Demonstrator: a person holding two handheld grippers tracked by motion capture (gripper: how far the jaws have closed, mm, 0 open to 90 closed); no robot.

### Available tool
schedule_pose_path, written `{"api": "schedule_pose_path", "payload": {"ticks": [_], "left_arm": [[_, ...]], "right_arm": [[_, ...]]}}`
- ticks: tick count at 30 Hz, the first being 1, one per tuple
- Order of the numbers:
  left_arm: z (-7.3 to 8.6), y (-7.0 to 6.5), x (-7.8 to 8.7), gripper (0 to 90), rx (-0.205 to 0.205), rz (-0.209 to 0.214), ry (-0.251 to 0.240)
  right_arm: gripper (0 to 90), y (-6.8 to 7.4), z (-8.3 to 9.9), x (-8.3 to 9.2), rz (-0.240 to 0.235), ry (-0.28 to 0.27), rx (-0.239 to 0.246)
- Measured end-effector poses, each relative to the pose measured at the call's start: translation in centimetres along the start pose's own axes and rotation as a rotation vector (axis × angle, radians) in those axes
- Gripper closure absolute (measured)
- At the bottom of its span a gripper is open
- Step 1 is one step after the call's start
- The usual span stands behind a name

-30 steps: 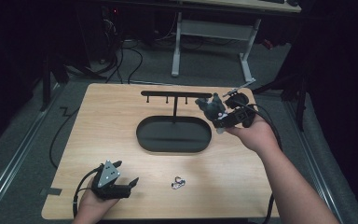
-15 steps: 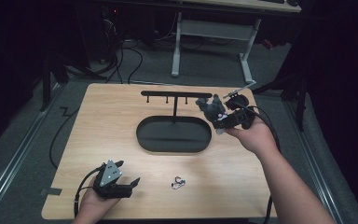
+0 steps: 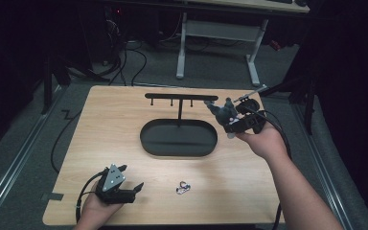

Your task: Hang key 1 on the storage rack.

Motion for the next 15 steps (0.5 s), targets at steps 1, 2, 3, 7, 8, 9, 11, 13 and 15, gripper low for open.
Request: {"api": "schedule_pose_path", "payload": {"ticks": [1, 2, 3, 7, 8, 9, 11, 13, 15], "left_arm": [[0.0, -0.1, -0.1, 14.5, 0.000, 0.001, 0.001], [0.0, -0.1, -0.1, 14.5, -0.002, 0.002, 0.005], [0.0, -0.2, -0.1, 14.5, -0.005, 0.003, 0.006], [-0.1, -0.4, -0.1, 14.5, -0.012, 0.004, 0.003], [-0.1, -0.5, -0.1, 14.5, -0.013, 0.005, 0.005], [0.0, -0.5, -0.2, 14.5, -0.013, 0.006, 0.009], [0.1, -0.4, -0.2, 14.5, -0.011, 0.008, 0.014], [0.1, -0.4, -0.2, 14.5, -0.010, 0.008, 0.013], [0.1, -0.3, -0.2, 14.5, -0.009, 0.006, 0.009]], "right_arm": [[47.2, -0.2, 0.3, -0.2, 0.007, 0.004, -0.001], [47.2, -0.3, 0.5, -0.4, 0.014, 0.010, 0.001], [47.2, -0.4, 0.7, -0.5, 0.017, 0.012, -0.007], [47.2, -0.9, 1.2, -1.3, 0.018, 0.015, -0.020], [47.2, -0.9, 1.4, -1.5, 0.018, 0.016, -0.025], [47.2, -0.9, 1.4, -1.8, 0.020, 0.015, -0.023], [47.2, -0.9, 1.5, -2.3, 0.023, 0.013, -0.024], [47.2, -0.9, 1.7, -2.8, 0.023, 0.020, -0.024], [47.2, -0.9, 1.7, -3.2, 0.025, 0.023, -0.031]]}}
Point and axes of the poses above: each handheld gripper's, and its own axes: x roughly backward along the jaws, z roughly out of its underside, y roughly to its left, the point moved 7 cm from there along -x, roughly forward along the jaws, and after that the axes turned 6 degrees about -y, right-handed, at the moved point
